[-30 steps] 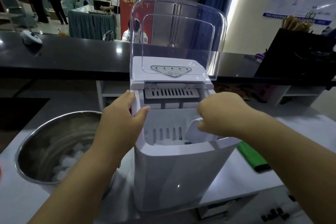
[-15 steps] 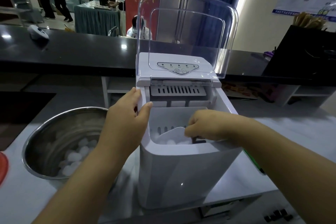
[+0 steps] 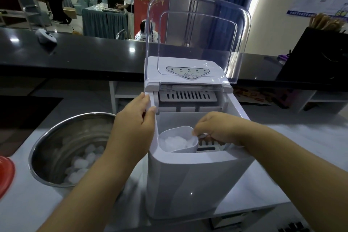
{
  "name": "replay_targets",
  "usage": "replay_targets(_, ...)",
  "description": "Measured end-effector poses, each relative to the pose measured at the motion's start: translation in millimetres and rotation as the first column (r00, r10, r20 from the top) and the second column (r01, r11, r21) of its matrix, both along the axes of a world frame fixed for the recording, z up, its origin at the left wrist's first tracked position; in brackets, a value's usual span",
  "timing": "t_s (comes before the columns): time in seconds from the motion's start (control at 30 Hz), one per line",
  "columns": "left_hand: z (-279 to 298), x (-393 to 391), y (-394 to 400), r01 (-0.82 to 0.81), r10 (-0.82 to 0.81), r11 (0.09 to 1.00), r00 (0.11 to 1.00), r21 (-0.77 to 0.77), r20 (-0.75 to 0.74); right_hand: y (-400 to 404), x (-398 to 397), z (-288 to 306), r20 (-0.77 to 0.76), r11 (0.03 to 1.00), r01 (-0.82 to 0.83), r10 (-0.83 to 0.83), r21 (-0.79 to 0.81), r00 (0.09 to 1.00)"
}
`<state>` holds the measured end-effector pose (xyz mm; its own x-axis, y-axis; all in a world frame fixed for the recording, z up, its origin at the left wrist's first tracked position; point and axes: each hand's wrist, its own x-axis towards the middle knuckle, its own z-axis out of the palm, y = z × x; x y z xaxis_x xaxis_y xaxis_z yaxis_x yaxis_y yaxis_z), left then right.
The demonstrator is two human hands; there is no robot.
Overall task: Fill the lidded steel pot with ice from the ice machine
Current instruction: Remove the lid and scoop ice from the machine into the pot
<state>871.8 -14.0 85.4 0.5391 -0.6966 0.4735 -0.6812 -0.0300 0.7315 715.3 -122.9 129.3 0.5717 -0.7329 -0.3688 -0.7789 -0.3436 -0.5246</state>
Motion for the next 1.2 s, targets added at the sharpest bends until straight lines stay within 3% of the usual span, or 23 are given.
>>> replay_targets(0.63, 2.1, 6.3, 2.1, -0.012, 0.012, 0.999, 1.000, -0.039, 0.003, -8.6, -18.8, 4.5, 0.264, 0.941, 0.141, -0.227, 0.307, 0.937)
replay_targets(0.97, 7.1, 24.2, 10.5, 0.000, -0.003, 0.999, 0.999, -0.052, -0.054, -4.1, -15.0, 16.1, 0.464, 0.931, 0.177, -0.317, 0.320, 0.827)
replay_targets(1.2, 4.1, 62.9, 37.9, -0.128, 0.126, 0.990, 0.991, -0.057, -0.050, 16.7, 20.0, 29.0, 0.527, 0.946, 0.100, -0.257, 0.308, 0.810)
